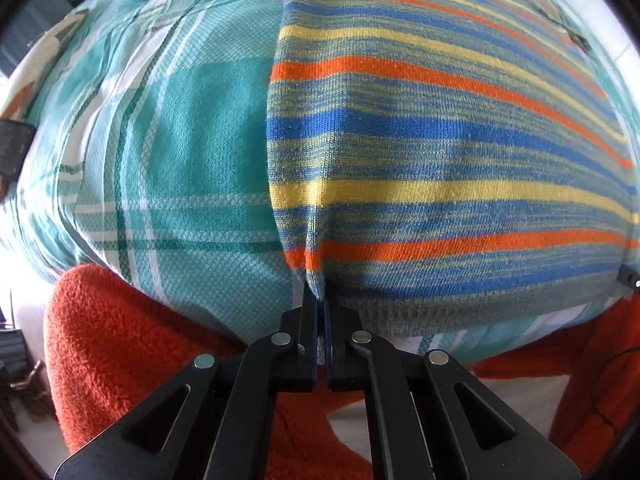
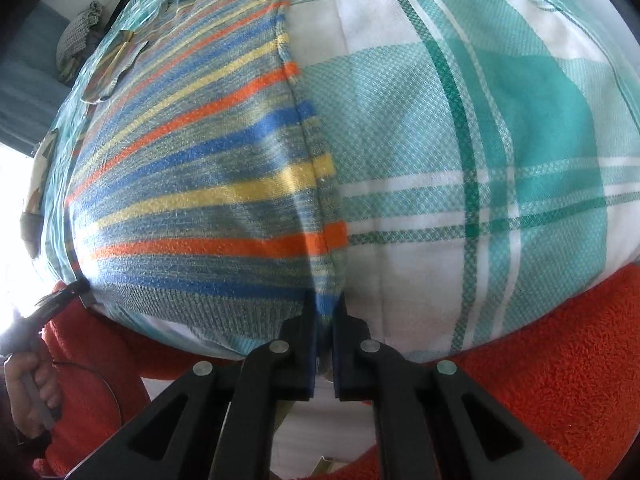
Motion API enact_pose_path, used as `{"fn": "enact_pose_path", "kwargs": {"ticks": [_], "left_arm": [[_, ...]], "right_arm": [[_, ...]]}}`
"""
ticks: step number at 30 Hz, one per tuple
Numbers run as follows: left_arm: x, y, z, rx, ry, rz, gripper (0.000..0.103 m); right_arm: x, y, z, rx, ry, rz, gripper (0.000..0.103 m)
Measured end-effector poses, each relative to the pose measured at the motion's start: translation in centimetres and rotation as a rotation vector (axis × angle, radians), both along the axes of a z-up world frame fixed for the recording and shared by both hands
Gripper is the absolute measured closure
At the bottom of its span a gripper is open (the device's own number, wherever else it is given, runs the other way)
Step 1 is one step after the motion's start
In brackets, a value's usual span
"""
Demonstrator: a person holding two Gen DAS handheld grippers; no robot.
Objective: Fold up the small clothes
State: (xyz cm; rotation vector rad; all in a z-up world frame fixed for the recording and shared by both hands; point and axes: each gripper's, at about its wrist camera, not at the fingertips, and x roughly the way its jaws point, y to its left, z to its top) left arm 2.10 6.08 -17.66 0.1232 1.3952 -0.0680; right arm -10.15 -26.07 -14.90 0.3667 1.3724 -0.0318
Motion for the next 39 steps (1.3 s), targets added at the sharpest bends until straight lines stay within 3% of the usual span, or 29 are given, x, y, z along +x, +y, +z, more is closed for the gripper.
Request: {"fn": "enact_pose_path", "kwargs": {"ticks": [2, 4, 5, 6, 7, 8, 12, 16, 19, 22, 24, 30, 34, 36, 37, 39], "left_arm": [[0.0, 0.2, 0.1, 0.011, 0.0, 0.001, 0.096], [0.0, -0.2, 0.2, 0.023, 0.005, 0.011, 0.07], [-0.1, 0.1, 0.5, 0.029, 0.001, 0.02, 0.061], [-0.4, 0.8, 0.9, 0.032, -0.006, 0.029, 0.042], [-0.5, 1.3, 1.5, 0.027, -0.016, 0.037, 0.031], [-0.8, 2.0, 2.2, 0.019, -0.031, 0.047, 0.03], [-1.9, 4.7, 6.6, 0.026, -0.167, 0.094, 0.029], [-0.8, 5.3, 10.5, 0.0, -0.353, 0.103, 0.012], [1.6, 3.8, 10.4, -0.07, -0.426, 0.074, 0.011], [3.6, 1.2, 8.3, -0.118, -0.353, 0.027, 0.012], [2.1, -0.6, 8.4, -0.136, -0.332, 0.013, 0.013], [-3.0, -0.8, 7.5, -0.112, -0.317, 0.033, 0.012], [-3.2, 1.2, 6.1, -0.123, -0.281, 0.132, 0.012], [-2.9, 2.3, 5.8, -0.157, -0.269, 0.181, 0.012], [-2.8, 2.6, 5.6, -0.167, -0.27, 0.196, 0.012], [-2.6, 2.9, 5.3, -0.184, -0.265, 0.21, 0.012]], "right_arm": [[-0.2, -0.1, 0.0, -0.004, -0.001, 0.003, 0.098], [-0.4, -0.1, 0.0, 0.013, 0.002, -0.002, 0.095], [-0.8, -0.2, 0.0, 0.033, 0.009, -0.009, 0.087], [-1.3, -0.7, -0.1, 0.057, 0.027, -0.022, 0.082], [-1.6, -1.1, -0.1, 0.073, 0.046, -0.038, 0.067], [-2.2, -1.8, -0.1, 0.09, 0.066, -0.058, 0.054], [-3.8, -5.7, 1.8, 0.065, 0.074, -0.117, 0.051], [-1.4, -9.6, 7.5, -0.126, -0.055, -0.105, 0.051], [3.7, -9.8, 11.5, -0.247, -0.195, -0.014, 0.051], [10.5, -7.4, 13.4, -0.244, -0.354, 0.137, 0.045], [14.6, -5.3, 13.1, -0.19, -0.401, 0.214, 0.045], [25.8, 2.8, 8.3, -0.282, -0.372, 0.404, 0.045], [30.2, 4.2, 4.6, -0.371, -0.306, 0.402, 0.046], [30.6, 2.9, 3.3, -0.361, -0.253, 0.361, 0.065], [30.3, 1.7, 3.7, -0.356, -0.254, 0.319, 0.095], [29.2, -1.4, 5.5, -0.274, -0.299, 0.216, 0.1]]}}
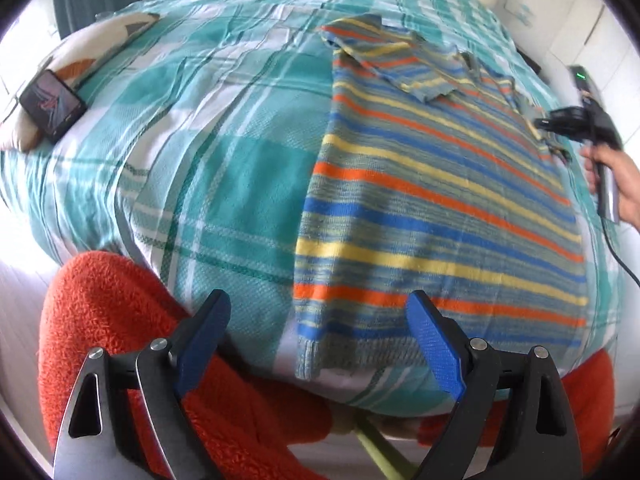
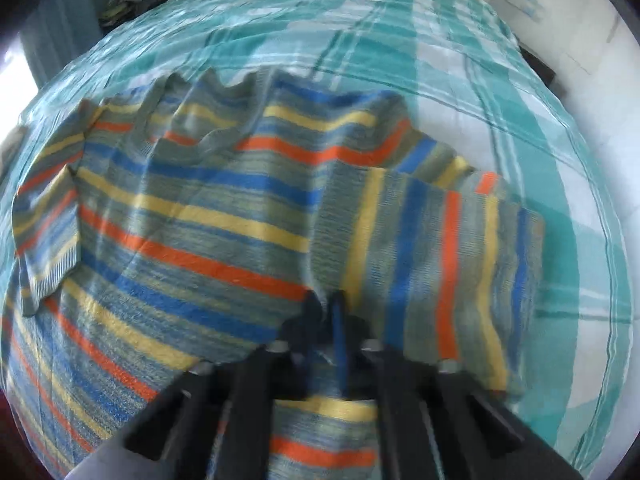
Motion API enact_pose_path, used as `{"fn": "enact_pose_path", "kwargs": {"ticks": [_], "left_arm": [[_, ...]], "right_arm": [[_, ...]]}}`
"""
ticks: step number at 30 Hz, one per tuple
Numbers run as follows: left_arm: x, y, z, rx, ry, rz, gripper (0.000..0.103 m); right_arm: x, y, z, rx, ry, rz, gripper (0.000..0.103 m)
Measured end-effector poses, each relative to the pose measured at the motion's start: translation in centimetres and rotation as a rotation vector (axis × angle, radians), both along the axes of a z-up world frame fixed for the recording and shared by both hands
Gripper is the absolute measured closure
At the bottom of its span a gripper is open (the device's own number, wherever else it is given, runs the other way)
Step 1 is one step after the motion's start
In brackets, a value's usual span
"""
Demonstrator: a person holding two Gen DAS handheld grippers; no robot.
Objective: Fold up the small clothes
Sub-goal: 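Move the right tool to a sleeve cuff and grasp it, then fold the held sleeve across the sweater body with the right tool, release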
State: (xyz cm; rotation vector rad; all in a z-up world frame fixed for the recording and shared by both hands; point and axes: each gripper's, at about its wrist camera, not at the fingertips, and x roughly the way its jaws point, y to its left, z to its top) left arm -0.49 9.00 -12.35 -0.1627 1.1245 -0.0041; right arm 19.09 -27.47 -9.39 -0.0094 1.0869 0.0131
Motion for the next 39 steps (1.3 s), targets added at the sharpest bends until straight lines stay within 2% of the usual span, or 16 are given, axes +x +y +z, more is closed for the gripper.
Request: {"fn": "enact_pose_path", "kwargs": {"ticks": [4, 6, 9, 11, 15, 18, 21, 22, 24, 27, 28, 29, 31, 33, 36, 39], "left_arm": [[0.2, -0.3, -0.2, -0.013, -0.002, -0.014, 0.012], [0.2, -0.7, -0.2, -0.012, -0.006, -0.027, 0.012], [0.3, -1.4, -0.4, -0.002, 0.001, -0.047, 0.012], [0.4, -1.8, -0.6, 0.004, 0.008, -0.059, 0.012], [0.5, -2.5, -0.8, 0.03, 0.008, -0.083, 0.012], [0.3, -2.6, -0.8, 0.048, 0.007, -0.088, 0.012], [0.2, -2.1, -0.9, 0.036, 0.008, -0.07, 0.012], [0.3, -1.9, -1.0, 0.031, 0.011, -0.063, 0.012], [0.5, -1.6, -1.3, 0.022, 0.025, -0.052, 0.012], [0.8, -1.8, -1.8, 0.025, 0.041, -0.057, 0.012], [0.8, -1.8, -1.8, 0.03, 0.042, -0.062, 0.012], [0.7, -1.9, -1.8, 0.037, 0.042, -0.066, 0.012], [0.6, -1.8, -1.8, 0.04, 0.038, -0.067, 0.012], [0.6, -1.5, -1.8, 0.032, 0.041, -0.055, 0.012], [0.8, -1.1, -2.2, 0.022, 0.063, -0.035, 0.012], [0.9, -1.0, -2.3, 0.02, 0.07, -0.032, 0.012]], "right_arm": [[-4.5, -9.4, 4.9, 0.123, -0.143, -0.201, 0.1], [-7.2, -14.8, 6.1, 0.174, -0.183, -0.313, 0.1], [-11.6, -22.2, 6.4, 0.206, -0.197, -0.482, 0.1], [-13.9, -25.6, 5.0, 0.226, -0.162, -0.562, 0.1], [-16.2, -27.9, 1.0, 0.32, -0.088, -0.632, 0.101], [-16.9, -27.5, -1.0, 0.422, -0.118, -0.65, 0.101], [-18.0, -28.5, -2.1, 0.594, -0.185, -0.709, 0.091], [-18.2, -28.8, -2.4, 0.665, -0.211, -0.721, 0.082], [-18.4, -29.0, -2.8, 0.717, -0.227, -0.727, 0.077], [-17.1, -28.1, -2.6, 0.622, -0.166, -0.673, 0.083], [-16.6, -27.7, -2.1, 0.537, -0.133, -0.664, 0.102], [-16.2, -27.2, -1.6, 0.464, -0.111, -0.648, 0.102], [-15.8, -25.9, -0.3, 0.215, -0.079, -0.63, 0.102], [-15.3, -24.7, -0.7, 0.071, -0.039, -0.588, 0.103], [-14.6, -23.6, -1.2, -0.011, -0.029, -0.576, 0.103], [-14.6, -23.1, -1.4, -0.043, -0.024, -0.567, 0.102]]}}
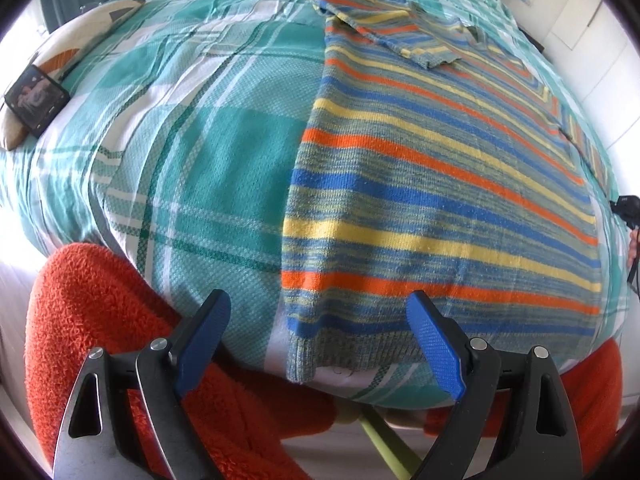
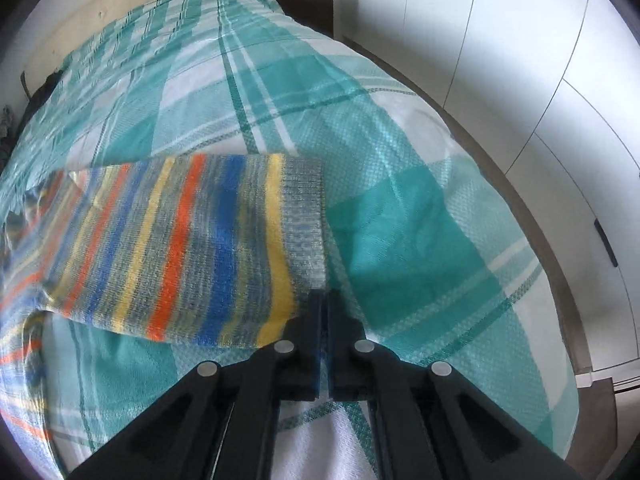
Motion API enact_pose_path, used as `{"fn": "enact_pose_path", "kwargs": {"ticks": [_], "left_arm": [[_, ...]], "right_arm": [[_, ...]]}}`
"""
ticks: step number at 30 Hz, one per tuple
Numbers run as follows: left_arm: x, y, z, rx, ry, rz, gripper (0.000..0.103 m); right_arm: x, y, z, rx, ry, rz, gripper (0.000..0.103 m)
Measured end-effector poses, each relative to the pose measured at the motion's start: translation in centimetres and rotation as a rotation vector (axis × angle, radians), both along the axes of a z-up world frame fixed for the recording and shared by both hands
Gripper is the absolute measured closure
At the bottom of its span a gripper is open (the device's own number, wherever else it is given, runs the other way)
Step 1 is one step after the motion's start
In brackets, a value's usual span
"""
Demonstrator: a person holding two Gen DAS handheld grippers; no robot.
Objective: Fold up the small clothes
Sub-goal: 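Fold the held sleeve across the sweater body with the right tool, release, then grasp the other sleeve cuff with the left tool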
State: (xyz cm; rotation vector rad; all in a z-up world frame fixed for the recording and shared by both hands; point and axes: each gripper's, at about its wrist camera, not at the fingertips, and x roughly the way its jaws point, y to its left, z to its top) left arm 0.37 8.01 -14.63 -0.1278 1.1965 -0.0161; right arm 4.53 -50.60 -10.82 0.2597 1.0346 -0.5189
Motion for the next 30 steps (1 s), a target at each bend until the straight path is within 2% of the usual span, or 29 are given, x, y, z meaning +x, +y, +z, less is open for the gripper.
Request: {"fn": "enact_pose_path", "kwargs": {"ticks": [4, 6, 7, 8, 10, 12, 14, 15, 18, 21, 22, 24, 25, 26, 27, 28, 29, 30], "left_arm": [[-0.1, -0.4, 0.9, 0.013, -0.009, -0.024, 0.012], [0.0, -0.9, 2.4, 0.019, -0.034, -0.066, 0.012], [0.2, -1.3, 3.6, 0.034, -0.059, -0.1, 0.012], [0.6, -1.7, 4.9, 0.05, -0.091, -0.129, 0.012], [1.8, -2.6, 8.0, 0.067, -0.179, -0.189, 0.012], [3.6, -3.6, 10.8, 0.075, -0.256, -0.245, 0.009], [6.4, -5.3, 12.8, 0.096, -0.32, -0.311, 0.006], [8.2, -6.5, 13.1, 0.103, -0.324, -0.356, 0.004], [13.4, -9.8, 10.7, 0.147, -0.249, -0.482, 0.004], [17.7, -13.2, 5.4, 0.287, -0.149, -0.566, 0.005], [18.9, -14.0, 3.6, 0.347, -0.13, -0.579, 0.006], [20.5, -14.6, 1.0, 0.402, -0.101, -0.568, 0.008], [21.3, -14.4, 0.1, 0.398, -0.084, -0.55, 0.009], [22.0, -13.8, -0.3, 0.359, -0.081, -0.518, 0.009], [22.7, -13.0, -0.2, 0.297, -0.09, -0.471, 0.016], [23.3, -11.9, 0.1, 0.23, -0.089, -0.415, 0.043], [23.7, -11.0, 0.3, 0.19, -0.077, -0.374, 0.064], [24.1, -10.1, 0.7, 0.171, -0.066, -0.334, 0.098]], "right_arm": [[-0.5, 0.0, 0.0, -0.009, -0.012, 0.006, 0.103], [-1.4, 0.1, 0.5, 0.001, -0.045, 0.019, 0.094], [-2.0, 0.1, 0.9, 0.002, -0.06, 0.015, 0.078], [-2.8, 0.1, 1.3, 0.004, -0.075, 0.009, 0.053], [-5.0, 0.6, 2.7, -0.028, -0.118, -0.012, 0.031], [-7.1, 1.8, 3.8, -0.058, -0.142, 0.002, 0.031], [-9.2, 3.5, 4.3, -0.034, -0.161, 0.05, 0.031], [-10.4, 4.7, 4.4, -0.017, -0.171, 0.076, 0.031], [-13.3, 8.7, 4.5, 0.036, -0.193, 0.15, 0.031], [-16.2, 12.6, 4.2, 0.106, -0.225, 0.206, 0.031], [-16.7, 13.6, 4.1, 0.121, -0.232, 0.22, 0.031], [-17.7, 15.8, 3.6, 0.138, -0.245, 0.261, 0.031], [-17.9, 16.8, 3.2, 0.142, -0.241, 0.286, 0.031], [-18.0, 17.8, 2.7, 0.143, -0.219, 0.319, 0.031], [-18.1, 18.4, 2.3, 0.14, -0.203, 0.338, 0.031], [-18.2, 19.0, 2.1, 0.134, -0.192, 0.353, 0.031], [-18.3, 19.4, 2.0, 0.126, -0.186, 0.37, 0.031], [-18.2, 19.6, 2.0, 0.117, -0.187, 0.378, 0.031]]}}
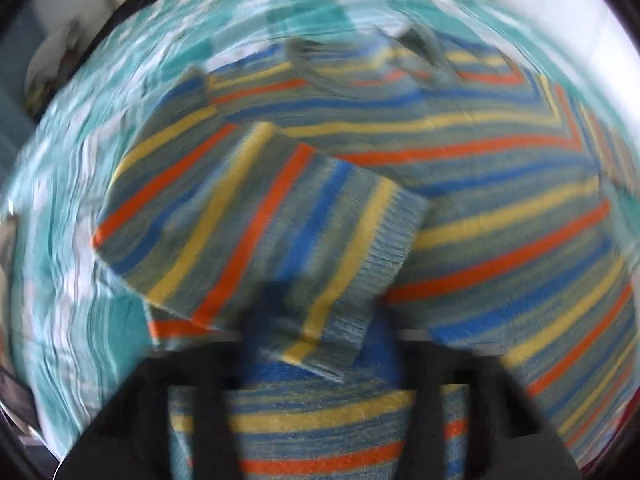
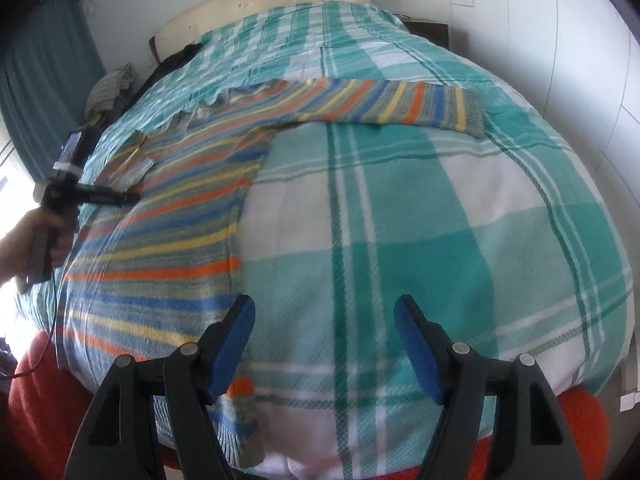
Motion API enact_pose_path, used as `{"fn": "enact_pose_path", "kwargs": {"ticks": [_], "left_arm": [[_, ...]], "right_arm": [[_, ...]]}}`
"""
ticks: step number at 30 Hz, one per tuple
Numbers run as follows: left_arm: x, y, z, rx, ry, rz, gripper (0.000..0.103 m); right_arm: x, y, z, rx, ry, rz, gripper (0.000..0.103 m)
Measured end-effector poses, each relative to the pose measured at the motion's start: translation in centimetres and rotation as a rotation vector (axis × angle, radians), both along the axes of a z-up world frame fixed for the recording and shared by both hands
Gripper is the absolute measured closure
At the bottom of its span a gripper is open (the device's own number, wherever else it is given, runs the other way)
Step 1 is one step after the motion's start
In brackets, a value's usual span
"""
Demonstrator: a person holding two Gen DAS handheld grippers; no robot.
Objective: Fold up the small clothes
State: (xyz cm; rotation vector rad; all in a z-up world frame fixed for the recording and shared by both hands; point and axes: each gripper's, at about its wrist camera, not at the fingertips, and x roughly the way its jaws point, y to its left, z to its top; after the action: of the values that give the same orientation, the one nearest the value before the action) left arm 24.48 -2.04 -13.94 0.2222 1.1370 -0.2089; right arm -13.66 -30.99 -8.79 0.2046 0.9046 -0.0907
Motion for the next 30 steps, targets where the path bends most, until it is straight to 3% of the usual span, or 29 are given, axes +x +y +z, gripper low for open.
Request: {"fn": "enact_pose_path", "kwargs": {"ticks": [4, 7, 10, 12, 15, 20, 27, 30], "left_arm": [[0.4, 5.3, 4.0, -0.03, -0.107, 0.107, 0.099], [0.8, 13.6, 7.1, -0.106, -0.166, 0.329, 0.099], [0.9, 23.0, 7.3, -0.156, -0.142, 0.621, 0.099], [0.7, 26.9, 5.7, -0.135, -0.089, 0.725, 0.099], [-0.1, 28.4, 3.1, -0.088, -0.035, 0.739, 0.099], [-0.8, 28.1, 0.3, -0.077, 0.006, 0.752, 0.1], [-1.3, 28.2, -0.3, -0.049, 0.006, 0.737, 0.1], [-1.4, 28.2, -0.2, -0.043, -0.001, 0.72, 0.092]], "right_arm": [[0.3, -0.4, 0.2, 0.005, -0.023, -0.019, 0.031], [0.5, -0.6, -0.4, 0.015, -0.004, -0.024, 0.031], [0.6, -1.0, -0.8, 0.033, 0.003, -0.037, 0.031], [0.8, -1.4, -1.0, 0.046, 0.004, -0.054, 0.031], [1.1, -1.7, -1.6, 0.056, 0.025, -0.066, 0.031], [1.4, -1.7, -2.2, 0.05, 0.043, -0.067, 0.031], [1.6, -1.5, -2.8, 0.033, 0.065, -0.067, 0.031], [1.7, -1.4, -2.9, 0.029, 0.069, -0.065, 0.03]]}}
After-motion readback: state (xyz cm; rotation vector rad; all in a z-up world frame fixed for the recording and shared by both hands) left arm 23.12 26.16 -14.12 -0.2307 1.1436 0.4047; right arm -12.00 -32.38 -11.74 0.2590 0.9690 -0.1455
